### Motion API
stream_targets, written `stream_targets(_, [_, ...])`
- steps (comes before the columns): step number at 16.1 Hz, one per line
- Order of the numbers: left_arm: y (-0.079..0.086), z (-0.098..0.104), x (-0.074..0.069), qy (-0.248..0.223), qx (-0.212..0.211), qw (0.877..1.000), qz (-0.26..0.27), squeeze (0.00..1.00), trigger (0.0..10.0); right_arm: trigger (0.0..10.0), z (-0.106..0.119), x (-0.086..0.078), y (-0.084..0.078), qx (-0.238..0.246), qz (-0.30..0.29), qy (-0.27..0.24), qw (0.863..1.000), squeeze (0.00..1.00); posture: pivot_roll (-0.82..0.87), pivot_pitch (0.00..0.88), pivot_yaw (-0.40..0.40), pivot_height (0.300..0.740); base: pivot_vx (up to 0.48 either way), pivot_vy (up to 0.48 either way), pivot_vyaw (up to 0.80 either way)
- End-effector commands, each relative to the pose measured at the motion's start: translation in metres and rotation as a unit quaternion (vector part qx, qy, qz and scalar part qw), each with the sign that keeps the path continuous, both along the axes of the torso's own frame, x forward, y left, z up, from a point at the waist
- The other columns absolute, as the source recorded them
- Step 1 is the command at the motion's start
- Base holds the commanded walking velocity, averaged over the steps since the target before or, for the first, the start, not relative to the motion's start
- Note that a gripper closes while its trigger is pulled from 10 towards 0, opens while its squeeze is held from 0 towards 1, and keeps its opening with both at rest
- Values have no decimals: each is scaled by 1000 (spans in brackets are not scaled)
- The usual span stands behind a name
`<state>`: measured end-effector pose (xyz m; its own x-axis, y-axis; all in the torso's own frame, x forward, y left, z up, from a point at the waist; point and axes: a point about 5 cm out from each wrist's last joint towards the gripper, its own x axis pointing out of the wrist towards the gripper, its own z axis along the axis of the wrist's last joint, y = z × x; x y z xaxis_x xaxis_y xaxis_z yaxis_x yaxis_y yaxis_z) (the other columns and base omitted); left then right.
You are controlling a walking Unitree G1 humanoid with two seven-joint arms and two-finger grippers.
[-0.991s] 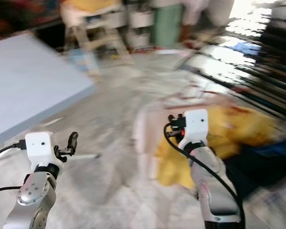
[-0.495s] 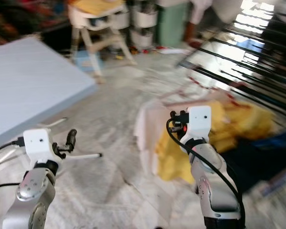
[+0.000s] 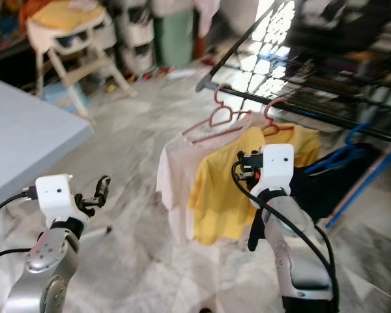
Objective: Hang hanger
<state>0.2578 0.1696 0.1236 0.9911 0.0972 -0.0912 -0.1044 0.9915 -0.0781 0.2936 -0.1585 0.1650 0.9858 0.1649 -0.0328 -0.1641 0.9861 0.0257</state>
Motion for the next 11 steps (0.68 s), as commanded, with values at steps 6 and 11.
stream_targets(6, [0,-3,0,12,-1,1000,-6,0,10000,10000,-1,0,2,2,-1,2,1000,0,-36,87,28,740,0,337,-775])
stream_targets(11, [-5,-3,2,15,4,999,-30,0,10000,10000,0,2,-7,-8,-40,-8,999,0,-39,89,34,740,0,0,0])
